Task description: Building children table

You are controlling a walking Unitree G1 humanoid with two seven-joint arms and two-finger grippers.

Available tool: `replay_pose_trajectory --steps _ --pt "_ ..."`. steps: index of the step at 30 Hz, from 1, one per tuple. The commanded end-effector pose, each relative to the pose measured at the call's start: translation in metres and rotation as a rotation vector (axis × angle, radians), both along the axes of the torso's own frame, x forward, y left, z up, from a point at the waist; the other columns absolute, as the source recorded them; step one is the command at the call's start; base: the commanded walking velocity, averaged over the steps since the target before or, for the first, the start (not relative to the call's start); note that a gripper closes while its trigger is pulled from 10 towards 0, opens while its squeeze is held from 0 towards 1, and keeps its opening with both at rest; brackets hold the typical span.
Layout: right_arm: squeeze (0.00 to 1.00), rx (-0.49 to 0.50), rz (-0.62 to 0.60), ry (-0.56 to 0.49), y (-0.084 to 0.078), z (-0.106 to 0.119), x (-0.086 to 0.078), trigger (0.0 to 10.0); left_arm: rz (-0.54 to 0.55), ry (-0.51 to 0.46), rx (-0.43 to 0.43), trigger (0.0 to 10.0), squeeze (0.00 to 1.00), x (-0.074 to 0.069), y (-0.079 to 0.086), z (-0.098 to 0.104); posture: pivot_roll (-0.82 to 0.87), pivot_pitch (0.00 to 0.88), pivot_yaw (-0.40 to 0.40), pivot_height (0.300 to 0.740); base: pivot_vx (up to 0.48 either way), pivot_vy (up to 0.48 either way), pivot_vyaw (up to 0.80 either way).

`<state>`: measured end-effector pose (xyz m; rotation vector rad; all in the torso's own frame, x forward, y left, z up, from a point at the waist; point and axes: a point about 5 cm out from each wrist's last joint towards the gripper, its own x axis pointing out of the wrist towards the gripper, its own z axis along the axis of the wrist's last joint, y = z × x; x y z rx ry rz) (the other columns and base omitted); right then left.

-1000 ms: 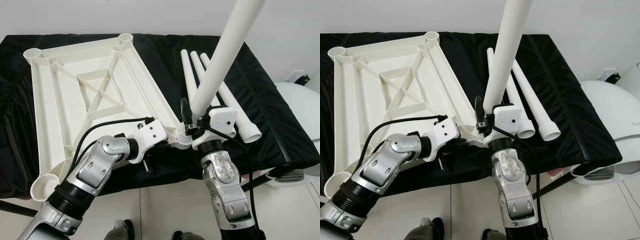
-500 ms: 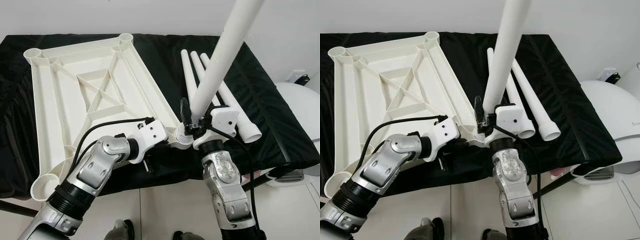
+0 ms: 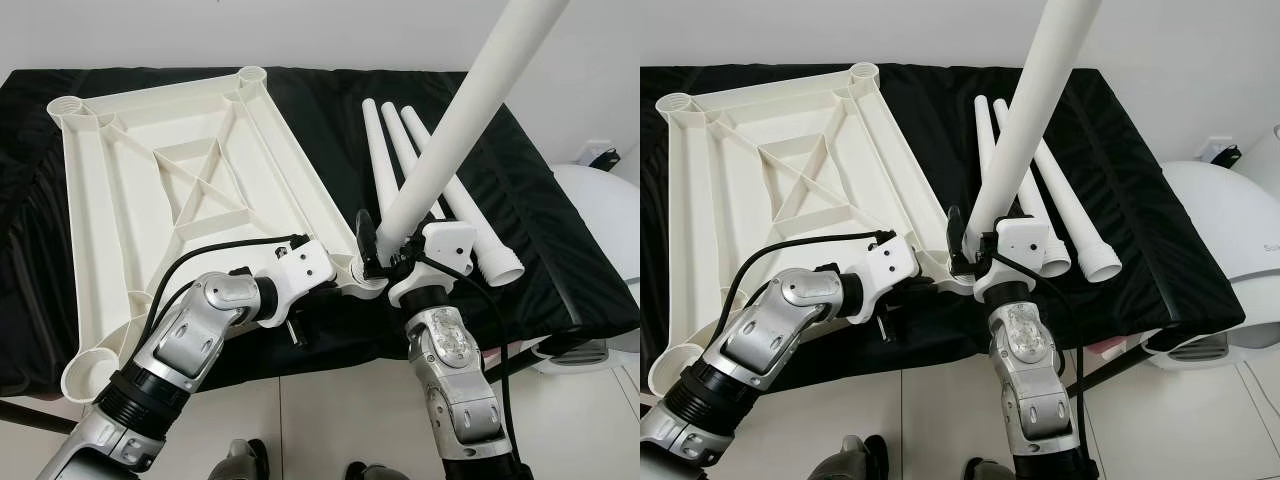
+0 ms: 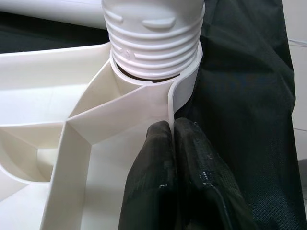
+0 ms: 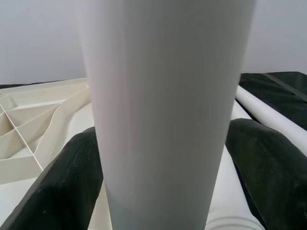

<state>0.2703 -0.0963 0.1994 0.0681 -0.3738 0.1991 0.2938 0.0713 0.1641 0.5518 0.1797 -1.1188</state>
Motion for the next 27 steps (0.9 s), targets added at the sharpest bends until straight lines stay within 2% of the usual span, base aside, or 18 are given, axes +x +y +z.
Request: replay_pose_trajectory --steps 1,5,7,14,21,27 --pt "0.00 0.004 0.015 0.003 0.000 -0.001 0.000 10.0 0.030 0.077 0.045 10.0 0.00 -0.004 0.001 -0.022 -0.03 0.178 -0.035 0.740 0.000 0.000 0.00" --pt "0.00 0.002 0.052 0.000 -0.003 0.001 0.002 10.0 0.032 0.077 0.043 10.0 0.00 -0.003 0.001 -0.021 -0.03 0.176 -0.036 0.740 0.000 0.000 0.00" --pt "0.00 -0.006 0.130 -0.011 -0.008 0.004 0.006 10.0 0.033 0.077 0.041 10.0 0.00 -0.003 0.001 -0.021 -0.03 0.175 -0.035 0.740 0.000 0.000 0.00" --pt "0.00 -0.034 0.198 -0.016 -0.013 0.005 0.007 10.0 0.035 0.078 0.040 10.0 0.00 -0.003 0.001 -0.021 -0.03 0.173 -0.035 0.740 0.000 0.000 0.00" --pt "0.00 -0.081 0.292 0.025 -0.020 -0.002 0.008 10.0 0.035 0.075 0.041 10.0 0.00 -0.003 0.001 -0.021 -0.03 0.168 -0.034 0.740 0.000 0.000 0.00" --pt "0.00 -0.109 0.323 0.045 -0.026 -0.007 0.010 10.0 0.033 0.075 0.042 10.0 0.00 -0.003 0.001 -0.021 -0.03 0.165 -0.031 0.740 0.000 0.000 0.00"
